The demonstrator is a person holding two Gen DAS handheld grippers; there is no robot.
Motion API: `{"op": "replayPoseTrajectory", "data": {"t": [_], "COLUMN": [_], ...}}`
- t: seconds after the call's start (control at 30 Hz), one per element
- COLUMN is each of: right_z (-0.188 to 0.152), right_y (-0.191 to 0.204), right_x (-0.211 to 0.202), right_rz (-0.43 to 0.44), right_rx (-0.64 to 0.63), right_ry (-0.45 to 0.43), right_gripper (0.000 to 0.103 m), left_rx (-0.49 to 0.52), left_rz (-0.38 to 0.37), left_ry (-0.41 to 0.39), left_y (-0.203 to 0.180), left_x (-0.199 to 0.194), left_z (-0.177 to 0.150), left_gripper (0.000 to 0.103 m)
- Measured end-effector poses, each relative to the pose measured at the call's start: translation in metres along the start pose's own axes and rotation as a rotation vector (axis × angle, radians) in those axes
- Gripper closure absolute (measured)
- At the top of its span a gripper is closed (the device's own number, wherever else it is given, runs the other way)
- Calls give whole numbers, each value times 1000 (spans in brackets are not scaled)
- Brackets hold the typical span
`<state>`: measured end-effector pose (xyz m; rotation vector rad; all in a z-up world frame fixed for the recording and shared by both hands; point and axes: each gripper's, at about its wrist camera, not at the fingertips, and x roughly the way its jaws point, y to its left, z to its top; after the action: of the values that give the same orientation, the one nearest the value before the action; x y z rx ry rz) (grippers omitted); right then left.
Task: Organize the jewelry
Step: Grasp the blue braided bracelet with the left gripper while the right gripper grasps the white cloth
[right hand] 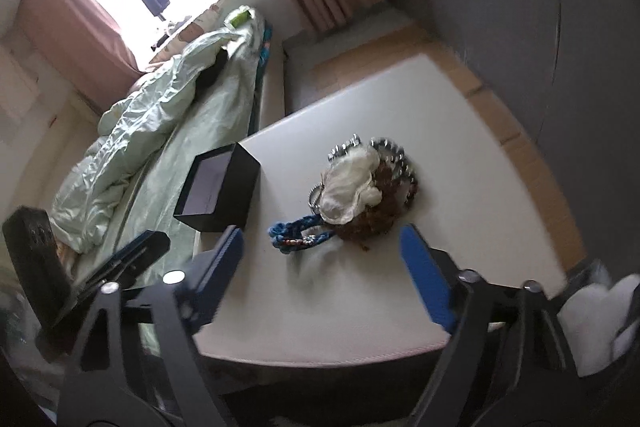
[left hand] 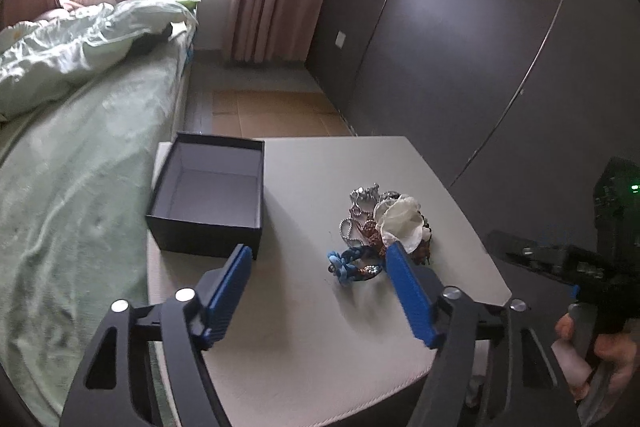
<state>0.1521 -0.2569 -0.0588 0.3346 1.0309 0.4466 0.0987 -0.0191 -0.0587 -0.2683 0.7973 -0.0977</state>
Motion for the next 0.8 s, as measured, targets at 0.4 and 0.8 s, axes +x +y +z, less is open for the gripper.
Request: {"op": "replayPoseTrajectory", "data": {"t": [0.4,0.8], "right_z": [29,50], "right_y": [-23,-21], "right_x": [53,92], "right_rz": [-13,-70], "right_rx": [104,105], "right_ry": [70,115], "right_gripper": [45,57], "left_rx": [-49,-64], "left_rz": [-27,-56], "left_ry": [106,205], "left_y": [7,6], "left_x": [56,105], "left_z": [5,7], "left_gripper": [45,50]}}
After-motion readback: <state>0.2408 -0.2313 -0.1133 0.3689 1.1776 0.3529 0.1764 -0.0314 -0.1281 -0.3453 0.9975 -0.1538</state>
